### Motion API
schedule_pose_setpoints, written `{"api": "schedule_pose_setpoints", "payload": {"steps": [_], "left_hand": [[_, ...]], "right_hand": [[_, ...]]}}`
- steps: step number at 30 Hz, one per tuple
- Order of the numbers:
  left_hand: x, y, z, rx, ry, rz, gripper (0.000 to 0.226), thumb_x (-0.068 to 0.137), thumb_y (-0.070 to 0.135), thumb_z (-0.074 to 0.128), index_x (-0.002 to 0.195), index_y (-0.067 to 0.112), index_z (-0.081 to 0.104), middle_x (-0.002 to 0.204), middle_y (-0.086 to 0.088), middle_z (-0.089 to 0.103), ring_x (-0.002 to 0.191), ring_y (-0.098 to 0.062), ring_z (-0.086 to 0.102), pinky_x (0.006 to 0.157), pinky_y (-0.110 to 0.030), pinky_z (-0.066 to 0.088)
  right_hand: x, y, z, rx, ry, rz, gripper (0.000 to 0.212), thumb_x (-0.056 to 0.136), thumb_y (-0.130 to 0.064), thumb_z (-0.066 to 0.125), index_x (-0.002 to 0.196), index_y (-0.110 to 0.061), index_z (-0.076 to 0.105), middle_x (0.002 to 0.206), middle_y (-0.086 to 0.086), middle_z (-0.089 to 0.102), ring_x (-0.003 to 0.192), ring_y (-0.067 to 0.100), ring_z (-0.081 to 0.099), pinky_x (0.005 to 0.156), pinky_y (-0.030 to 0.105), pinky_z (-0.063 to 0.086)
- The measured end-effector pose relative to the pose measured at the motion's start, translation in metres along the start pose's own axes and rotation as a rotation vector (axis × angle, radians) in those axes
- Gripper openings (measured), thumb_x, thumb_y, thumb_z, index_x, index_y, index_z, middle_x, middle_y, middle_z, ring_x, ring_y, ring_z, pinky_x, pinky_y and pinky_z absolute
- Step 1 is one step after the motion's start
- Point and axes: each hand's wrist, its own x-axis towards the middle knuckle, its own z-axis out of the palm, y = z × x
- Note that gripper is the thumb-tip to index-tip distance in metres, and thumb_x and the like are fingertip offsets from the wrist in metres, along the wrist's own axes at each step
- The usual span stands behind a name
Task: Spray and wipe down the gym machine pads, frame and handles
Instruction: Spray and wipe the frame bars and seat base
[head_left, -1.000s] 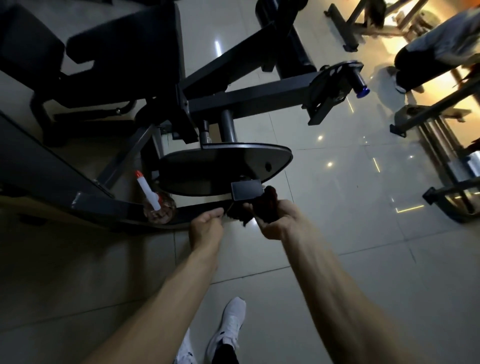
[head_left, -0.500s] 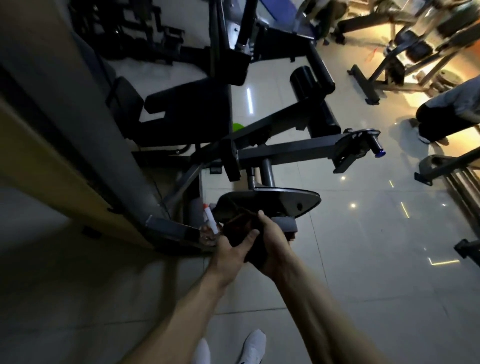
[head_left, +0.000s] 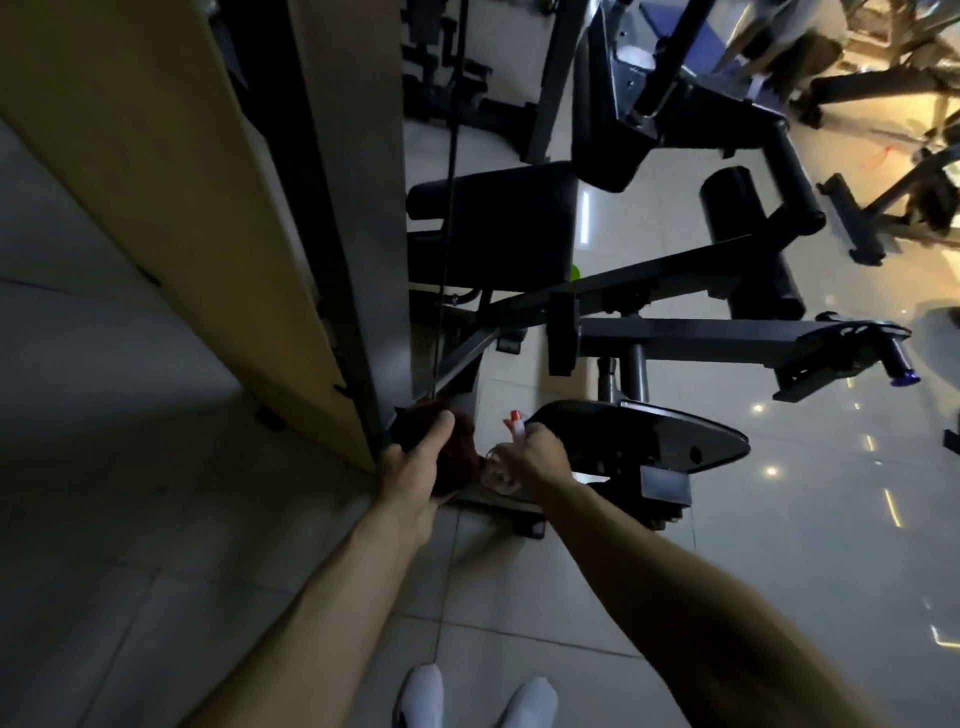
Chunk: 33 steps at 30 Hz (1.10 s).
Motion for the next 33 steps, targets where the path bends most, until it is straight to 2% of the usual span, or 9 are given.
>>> {"api": "schedule_pose_setpoints", "payload": {"steps": [3, 6, 10, 14, 17, 19, 23, 28, 33], "left_hand": [[-0.003, 0.000, -0.005, 0.010, -0.005, 0.037, 0.102, 0.049, 0.051, 0.099, 0.133, 0.013, 0.056, 0.125, -0.012, 0.066, 0.113, -0.036, 0.065, 0.094, -0.058, 0.058], [-0.009, -0.004, 0.011, 0.086, -0.021, 0.067, 0.115, 0.035, 0.061, 0.100, 0.132, 0.015, 0.058, 0.123, -0.010, 0.068, 0.111, -0.035, 0.067, 0.093, -0.056, 0.058], [-0.032, -0.001, 0.076, 0.212, -0.119, 0.088, 0.052, 0.069, 0.039, 0.093, 0.106, 0.016, 0.065, 0.107, -0.010, 0.072, 0.099, -0.030, 0.071, 0.090, -0.049, 0.060], [-0.064, -0.016, 0.187, 0.333, -0.255, 0.208, 0.062, 0.064, 0.042, 0.093, 0.113, 0.010, 0.070, 0.104, -0.010, 0.076, 0.092, -0.028, 0.075, 0.086, -0.049, 0.062], [-0.093, -0.043, 0.284, 0.382, -0.370, 0.243, 0.056, 0.064, 0.044, 0.090, 0.106, 0.014, 0.070, 0.104, -0.006, 0.075, 0.095, -0.027, 0.073, 0.089, -0.048, 0.061], [-0.117, -0.076, 0.359, 0.395, -0.494, 0.269, 0.043, 0.067, 0.039, 0.089, 0.102, 0.017, 0.076, 0.103, -0.003, 0.077, 0.098, -0.025, 0.074, 0.092, -0.048, 0.060], [-0.154, -0.148, 0.481, 0.426, -0.572, 0.245, 0.018, 0.077, 0.023, 0.088, 0.085, 0.014, 0.074, 0.078, 0.000, 0.077, 0.085, -0.026, 0.075, 0.082, -0.042, 0.062], [-0.184, -0.229, 0.616, 0.453, -0.567, 0.127, 0.052, 0.062, 0.042, 0.093, 0.098, 0.012, 0.070, 0.101, -0.012, 0.077, 0.091, -0.031, 0.075, 0.087, -0.051, 0.061], [-0.174, -0.266, 0.723, 0.476, -0.530, 0.073, 0.053, 0.070, 0.044, 0.092, 0.104, 0.013, 0.068, 0.101, -0.008, 0.076, 0.094, -0.028, 0.074, 0.089, -0.047, 0.061]], "right_hand": [[-0.027, -0.021, -0.011, -0.077, 0.046, -0.072, 0.017, 0.098, -0.030, 0.061, 0.101, -0.015, 0.067, 0.086, 0.002, 0.068, 0.082, 0.022, 0.067, 0.072, 0.036, 0.055], [-0.036, -0.018, -0.025, -0.033, 0.085, -0.071, 0.022, 0.097, -0.035, 0.060, 0.085, -0.018, 0.066, 0.080, 0.002, 0.069, 0.075, 0.021, 0.068, 0.071, 0.040, 0.060], [-0.059, -0.006, -0.097, 0.083, 0.117, -0.153, 0.023, 0.084, -0.043, 0.071, 0.080, -0.021, 0.067, 0.076, -0.003, 0.072, 0.073, 0.017, 0.071, 0.074, 0.046, 0.063], [-0.102, 0.007, -0.221, 0.245, 0.202, -0.199, 0.017, 0.094, -0.037, 0.073, 0.083, -0.025, 0.067, 0.080, -0.002, 0.073, 0.070, 0.010, 0.073, 0.067, 0.032, 0.063], [-0.116, 0.049, -0.321, 0.290, 0.357, -0.196, 0.017, 0.093, -0.035, 0.072, 0.085, -0.019, 0.072, 0.078, 0.001, 0.076, 0.070, 0.016, 0.074, 0.065, 0.041, 0.063], [-0.124, 0.092, -0.391, 0.323, 0.439, -0.197, 0.015, 0.093, -0.029, 0.072, 0.090, -0.014, 0.075, 0.075, 0.003, 0.077, 0.065, 0.016, 0.074, 0.058, 0.038, 0.060], [-0.126, 0.167, -0.498, 0.342, 0.611, -0.209, 0.006, 0.087, -0.022, 0.073, 0.082, -0.020, 0.073, 0.069, 0.002, 0.076, 0.061, 0.018, 0.075, 0.063, 0.047, 0.064], [-0.097, 0.254, -0.617, 0.256, 0.760, -0.220, 0.005, 0.085, -0.037, 0.069, 0.082, -0.033, 0.068, 0.076, -0.013, 0.072, 0.069, 0.012, 0.072, 0.069, 0.046, 0.062], [-0.034, 0.301, -0.712, 0.387, 0.754, -0.163, 0.016, 0.081, -0.042, 0.070, 0.091, -0.029, 0.074, 0.076, -0.012, 0.075, 0.071, 0.012, 0.073, 0.076, 0.048, 0.062]]}}
